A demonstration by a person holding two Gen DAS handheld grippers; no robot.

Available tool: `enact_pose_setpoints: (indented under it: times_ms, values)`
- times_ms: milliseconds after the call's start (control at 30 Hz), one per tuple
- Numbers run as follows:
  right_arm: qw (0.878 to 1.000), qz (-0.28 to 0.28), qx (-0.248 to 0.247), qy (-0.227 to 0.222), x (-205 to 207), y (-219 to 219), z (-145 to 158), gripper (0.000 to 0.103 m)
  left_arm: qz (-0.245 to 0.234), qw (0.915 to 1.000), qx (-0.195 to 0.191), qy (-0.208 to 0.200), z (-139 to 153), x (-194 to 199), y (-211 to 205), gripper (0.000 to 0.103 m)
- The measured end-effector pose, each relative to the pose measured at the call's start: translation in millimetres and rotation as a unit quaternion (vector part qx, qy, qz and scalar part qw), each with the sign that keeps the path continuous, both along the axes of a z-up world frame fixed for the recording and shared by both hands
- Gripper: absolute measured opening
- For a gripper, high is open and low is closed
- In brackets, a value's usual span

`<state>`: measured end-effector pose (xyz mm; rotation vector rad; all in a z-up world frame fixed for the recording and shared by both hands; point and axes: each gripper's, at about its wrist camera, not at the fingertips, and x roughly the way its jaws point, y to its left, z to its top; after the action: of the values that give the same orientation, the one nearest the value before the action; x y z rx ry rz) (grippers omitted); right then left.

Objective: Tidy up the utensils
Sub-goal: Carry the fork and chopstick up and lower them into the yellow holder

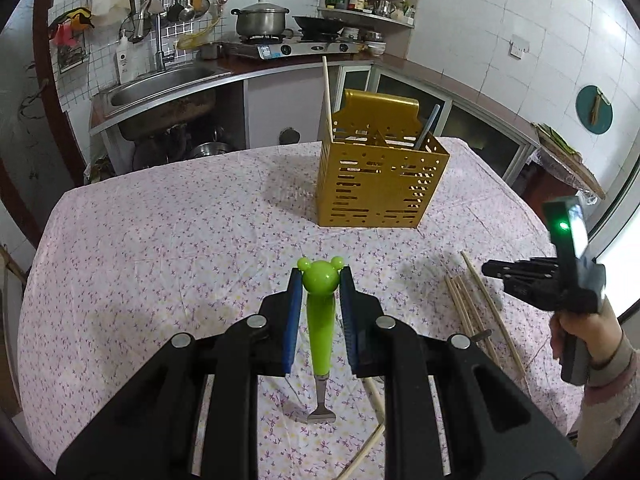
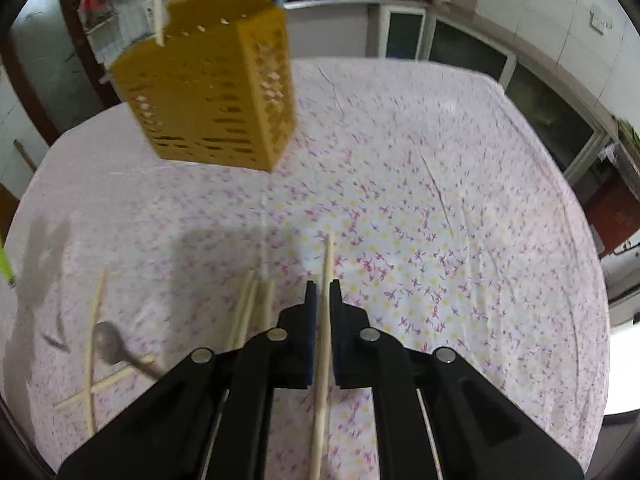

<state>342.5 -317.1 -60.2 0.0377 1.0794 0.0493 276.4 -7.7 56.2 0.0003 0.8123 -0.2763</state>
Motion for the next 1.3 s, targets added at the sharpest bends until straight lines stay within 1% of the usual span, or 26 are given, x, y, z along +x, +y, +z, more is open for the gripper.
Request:
enact_pose_setpoints:
  times_ms: [67,167,267,367,433,500,600,700,833,900,1000,1033,1067,1100,1133,1167,1300]
  values:
    - [1.0,-0.006,0.004,0.013,7,-3,-8,0.007,-0.002,1.0,0.004,-0.001,0,1,-2,0.018]
    - [1.0,-0.008,0.006,0.025,11,-2,-12,0.008,-0.007,1.0,0.006,-0.001,0,2,-3,0.018]
    - [0.999,-0.011,0.002,0.04,15,-1,-18,0.011,-0.01,0.9999,0.007,0.0,0,5,-3,0.018]
    - [0.999,-0.017,0.005,0.048,19,-1,-17,0.011,-0.011,0.9999,0.005,0.0,0,6,-3,0.018]
    - [0.999,-0.013,-0.006,0.046,20,0,-16,0.01,-0.011,0.9999,0.003,0.002,-1,7,-2,0.018]
    - [0.999,-0.009,-0.017,0.04,17,2,-14,0.006,-0.013,0.9999,0.002,0.003,-1,7,-2,0.018]
    - [1.0,-0.013,-0.001,0.008,6,-2,-1,0.006,-0.017,0.9999,-0.002,0.003,2,7,-1,0.018]
    - [0.999,-0.023,0.025,-0.04,-9,-8,19,0.006,-0.021,0.9997,-0.009,-0.004,6,5,0,0.018]
    - [0.994,-0.021,0.04,-0.104,-26,-9,45,0.006,-0.027,0.9994,-0.012,-0.017,13,4,-2,0.018]
    - [0.989,-0.02,0.044,-0.14,-32,-6,61,0.006,-0.031,0.9992,-0.012,-0.022,16,5,-4,0.018]
    - [0.979,-0.021,0.043,-0.198,-36,-1,81,0.006,-0.032,0.999,-0.013,-0.028,20,8,-8,0.018]
    - [0.975,-0.02,0.045,-0.217,-30,-2,85,0.006,-0.032,0.999,-0.012,-0.03,21,9,-10,0.018]
    - [0.968,-0.019,0.044,-0.246,-33,-1,94,0.006,-0.033,0.9989,-0.013,-0.031,23,11,-11,0.018]
    - [0.965,-0.022,0.039,-0.259,-34,1,99,0.006,-0.034,0.9988,-0.015,-0.031,24,13,-12,0.018]
    - [0.958,-0.021,0.049,-0.28,-33,2,104,0.006,-0.034,0.9988,-0.017,-0.032,27,16,-12,0.018]
    - [0.954,-0.021,0.056,-0.293,-31,3,105,0.006,-0.034,0.9987,-0.02,-0.033,30,19,-14,0.018]
    - [0.939,-0.026,0.047,-0.341,-26,7,117,0.006,-0.033,0.9984,-0.026,-0.038,46,33,-19,0.018]
